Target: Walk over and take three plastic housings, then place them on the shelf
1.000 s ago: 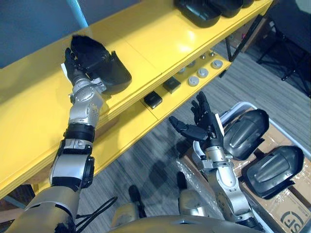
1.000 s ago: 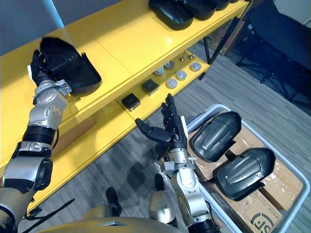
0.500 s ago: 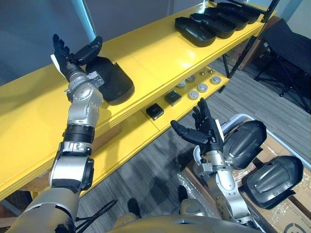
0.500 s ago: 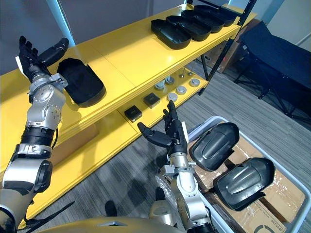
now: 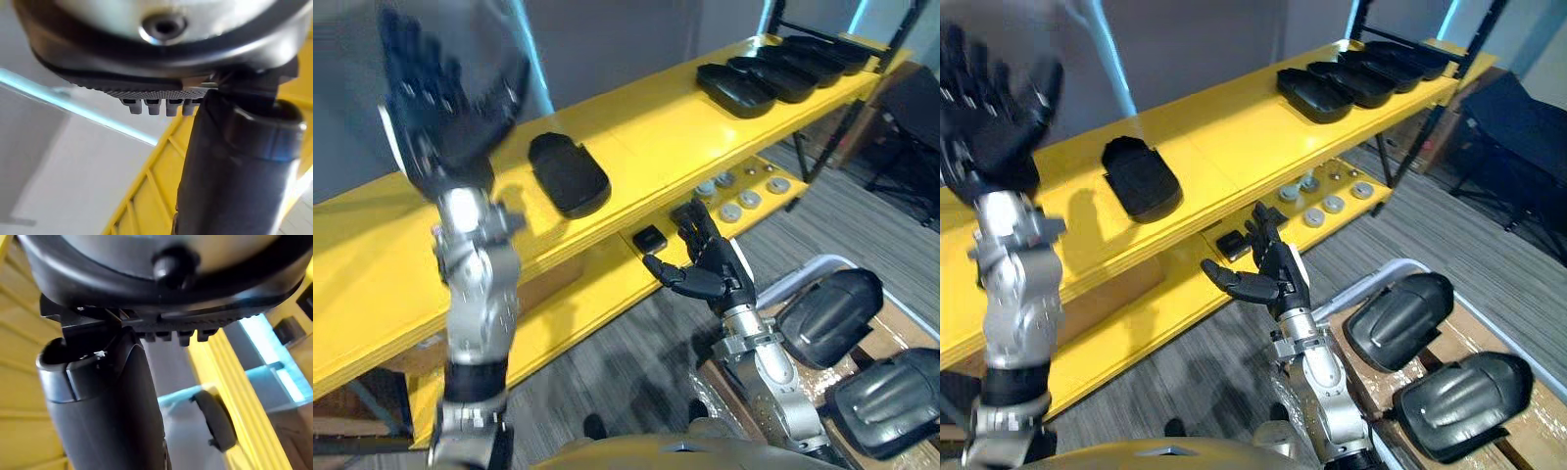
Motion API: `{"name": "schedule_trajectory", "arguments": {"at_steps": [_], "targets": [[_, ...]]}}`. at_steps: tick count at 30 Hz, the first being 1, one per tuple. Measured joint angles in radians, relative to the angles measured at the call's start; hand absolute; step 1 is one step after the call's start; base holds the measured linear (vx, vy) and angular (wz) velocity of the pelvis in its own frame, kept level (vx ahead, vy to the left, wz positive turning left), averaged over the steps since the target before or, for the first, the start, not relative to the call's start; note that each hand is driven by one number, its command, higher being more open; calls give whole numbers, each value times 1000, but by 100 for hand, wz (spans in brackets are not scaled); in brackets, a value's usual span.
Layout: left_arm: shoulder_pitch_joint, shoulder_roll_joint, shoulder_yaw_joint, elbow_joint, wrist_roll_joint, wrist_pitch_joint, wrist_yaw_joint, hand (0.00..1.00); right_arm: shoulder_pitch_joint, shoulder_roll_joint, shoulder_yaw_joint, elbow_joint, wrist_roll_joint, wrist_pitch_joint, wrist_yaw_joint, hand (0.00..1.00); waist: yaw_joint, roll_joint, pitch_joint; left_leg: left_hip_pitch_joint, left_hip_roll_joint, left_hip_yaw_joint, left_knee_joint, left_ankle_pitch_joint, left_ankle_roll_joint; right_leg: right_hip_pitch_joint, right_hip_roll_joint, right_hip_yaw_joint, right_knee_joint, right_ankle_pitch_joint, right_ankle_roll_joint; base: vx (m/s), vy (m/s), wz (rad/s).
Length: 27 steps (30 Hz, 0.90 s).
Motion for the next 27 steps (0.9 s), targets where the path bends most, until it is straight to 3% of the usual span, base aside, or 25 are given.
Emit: {"name": "schedule_trajectory", "arguments": {"at_steps": [4,8,13,14,20,24,27], "targets": [[200,-28,-15,0,5,6,-50,100,-30,4,-12,-21,-1,12,1,100,47,-21,-12,-9,6,-17,-1,6,-4,0,2,-32,1,-8,1,-120,-18,16],[250,-28,-16,0,8,10,-136,100,-38,13,-18,-64,-3,12,4,100,63,-49,-29,-28,6,-22,-1,14,-4,-4,-5,-64,3,-8,1,-51,4,17],[296,-28,-16,0,39,25,-204,100,-59,15,-19,-64,-2,26,5,100,70,-60,-37,-31,0,-29,-1,18,0,-3,-11,-69,4,-8,1,1,6,4],[328,-52,-16,70,37,29,-248,100,-149,-3,3,-6,-4,52,-36,100,99,-74,-5,-22,2,-44,-1,16,-9,18,-8,-92,2,-13,0,0,0,0],[328,-52,-24,71,37,29,-248,100,-129,3,-15,-6,-3,52,-34,100,97,-79,3,-23,1,-46,-1,16,-9,17,-9,-94,5,-15,-2,0,0,2],[332,-53,-57,84,37,28,-256,100,-14,33,-114,5,-2,52,-19,100,89,-73,9,-34,-1,-60,-1,17,-7,-5,-17,-106,49,-38,-4,-6,2,10],[332,-53,-65,108,37,24,-266,100,8,53,-224,53,-3,52,-24,100,83,-63,44,-46,-2,-50,-2,22,-3,-28,-20,-90,71,-40,-4,-21,6,-8]]}}
